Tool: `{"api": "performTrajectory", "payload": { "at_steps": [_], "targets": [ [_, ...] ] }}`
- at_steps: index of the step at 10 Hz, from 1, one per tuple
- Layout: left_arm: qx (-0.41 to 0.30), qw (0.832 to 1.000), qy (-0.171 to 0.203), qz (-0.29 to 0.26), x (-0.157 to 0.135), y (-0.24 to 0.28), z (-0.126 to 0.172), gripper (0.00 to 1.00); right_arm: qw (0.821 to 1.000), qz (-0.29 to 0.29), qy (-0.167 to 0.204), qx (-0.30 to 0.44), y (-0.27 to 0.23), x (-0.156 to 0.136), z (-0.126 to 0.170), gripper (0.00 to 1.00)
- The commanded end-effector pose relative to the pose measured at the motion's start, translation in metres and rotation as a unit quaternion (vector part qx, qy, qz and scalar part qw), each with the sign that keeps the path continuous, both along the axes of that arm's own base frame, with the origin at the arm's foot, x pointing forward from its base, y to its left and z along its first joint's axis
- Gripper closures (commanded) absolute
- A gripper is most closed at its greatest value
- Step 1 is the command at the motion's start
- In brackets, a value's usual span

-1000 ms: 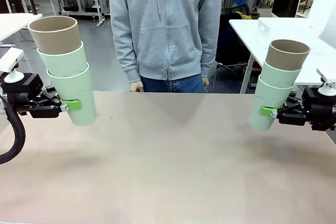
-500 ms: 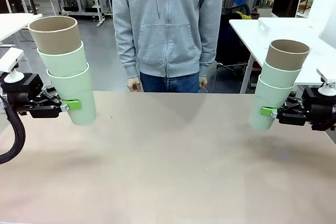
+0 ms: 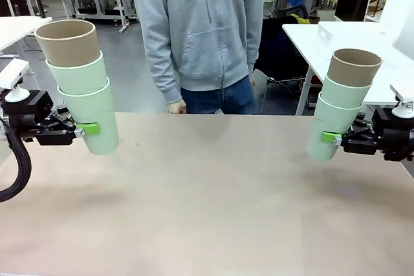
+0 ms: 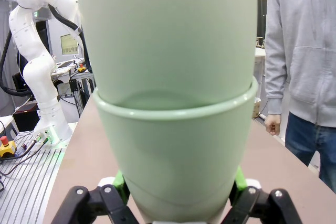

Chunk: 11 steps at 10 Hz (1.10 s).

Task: Stack the cups and store them in the basket.
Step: Place the stack of Reusable plastic cups into the Pantry Basket.

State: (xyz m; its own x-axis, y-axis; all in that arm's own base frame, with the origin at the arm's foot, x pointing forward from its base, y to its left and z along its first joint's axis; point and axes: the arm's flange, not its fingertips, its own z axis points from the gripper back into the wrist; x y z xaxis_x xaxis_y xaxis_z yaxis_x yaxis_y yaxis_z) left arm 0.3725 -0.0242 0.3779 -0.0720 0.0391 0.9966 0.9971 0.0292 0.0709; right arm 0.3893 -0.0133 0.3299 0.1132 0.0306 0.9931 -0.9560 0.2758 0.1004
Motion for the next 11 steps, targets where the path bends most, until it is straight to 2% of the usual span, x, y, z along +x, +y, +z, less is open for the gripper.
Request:
{"api": "performTrajectory", "payload": {
  "at_steps": [1, 11],
  "targets": [
    [-0.001, 1.0, -0.008, -0.002, -0.0004, -0.0016, 0.0032, 0.14, 1.0, -0.002, -0.006, 0.003, 0.0021, 0.0012, 0.0031, 0.14],
    [-0.001, 1.0, -0.008, -0.002, -0.0004, -0.0016, 0.0032, 0.14, 1.0, -0.002, -0.006, 0.003, 0.0021, 0.0012, 0.0031, 0.14]
  ]
}}
